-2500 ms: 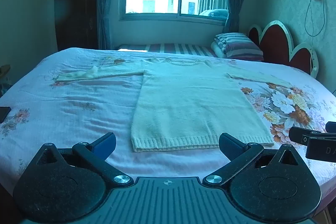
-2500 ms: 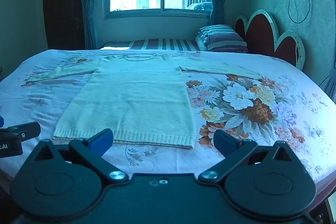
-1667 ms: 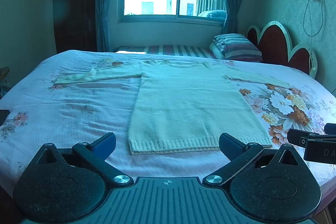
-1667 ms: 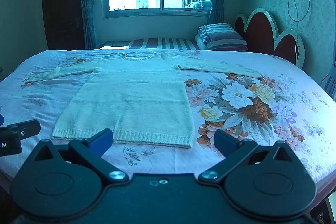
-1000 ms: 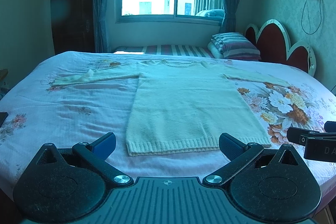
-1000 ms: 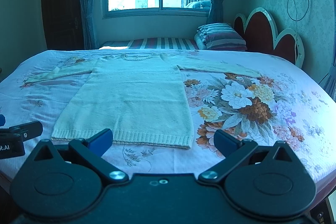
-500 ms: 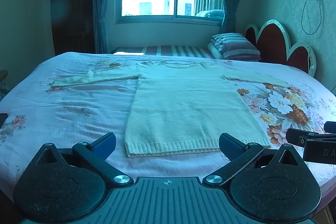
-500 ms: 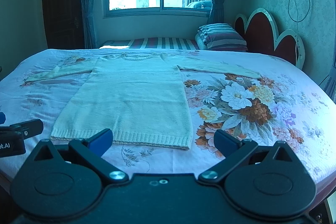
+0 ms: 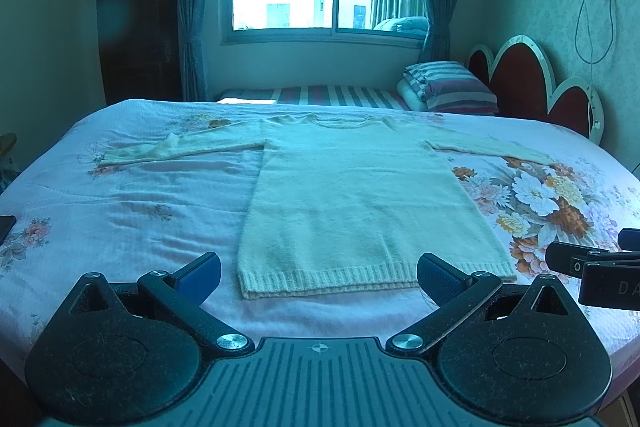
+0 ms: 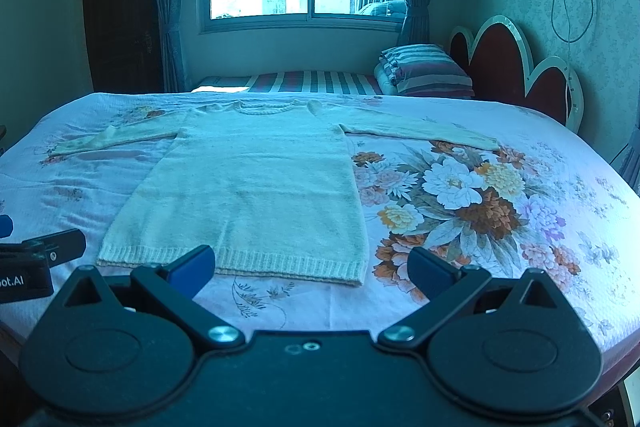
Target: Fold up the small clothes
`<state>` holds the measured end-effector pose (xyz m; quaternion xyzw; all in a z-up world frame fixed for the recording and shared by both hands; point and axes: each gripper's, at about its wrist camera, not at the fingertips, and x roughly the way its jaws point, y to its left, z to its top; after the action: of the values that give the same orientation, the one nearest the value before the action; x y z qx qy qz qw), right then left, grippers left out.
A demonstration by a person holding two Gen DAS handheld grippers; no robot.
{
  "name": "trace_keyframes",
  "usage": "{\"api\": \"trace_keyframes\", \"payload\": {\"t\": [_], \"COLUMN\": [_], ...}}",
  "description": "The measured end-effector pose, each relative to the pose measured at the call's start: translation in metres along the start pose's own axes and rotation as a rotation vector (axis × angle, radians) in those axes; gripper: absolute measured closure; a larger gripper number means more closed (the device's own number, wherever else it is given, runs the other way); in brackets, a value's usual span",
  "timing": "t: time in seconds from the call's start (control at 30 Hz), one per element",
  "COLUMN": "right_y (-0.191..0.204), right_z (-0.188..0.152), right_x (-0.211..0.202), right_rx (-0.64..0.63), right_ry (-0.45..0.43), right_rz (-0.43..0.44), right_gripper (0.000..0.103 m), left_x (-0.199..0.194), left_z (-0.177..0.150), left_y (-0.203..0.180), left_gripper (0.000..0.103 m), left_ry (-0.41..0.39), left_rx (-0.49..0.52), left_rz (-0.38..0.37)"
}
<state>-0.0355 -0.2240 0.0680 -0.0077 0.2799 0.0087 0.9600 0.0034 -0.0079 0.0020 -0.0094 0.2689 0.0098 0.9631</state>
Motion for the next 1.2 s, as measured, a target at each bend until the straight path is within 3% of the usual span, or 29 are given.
{"api": "trace_keyframes", "payload": {"t": [0.7,0.87,1.07,1.2], "right_y": [-0.003,-0.019,-0.072,-0.139], "right_z": [0.005,0.018,0.059,0.091], "right_x": [0.005,0.026,0.086,0.156], "right_rx": [-0.007,0.004,0.085,0.223], "right_ry": [0.002,-0.008,-0.058,-0.079], "right_rz": [-0.001,-0.016,-0.069,-0.103], "right_gripper": [0.000,0.000,0.000,0.014], "left_x": [0.011,0.042,0.108,0.173], "left_z": [0.009,0.027,0.065,0.093], "left_y": [0.007,0.005,0.004,0.007], "left_gripper": [0.000,0.000,0.000,0.000], "left_ry": [-0.002,-0.009,-0.039,-0.037], "left_rx": [-0.040,-0.033,-0.024,-0.060], "left_rz": [0.001,-0.012,0.042,0.054]}}
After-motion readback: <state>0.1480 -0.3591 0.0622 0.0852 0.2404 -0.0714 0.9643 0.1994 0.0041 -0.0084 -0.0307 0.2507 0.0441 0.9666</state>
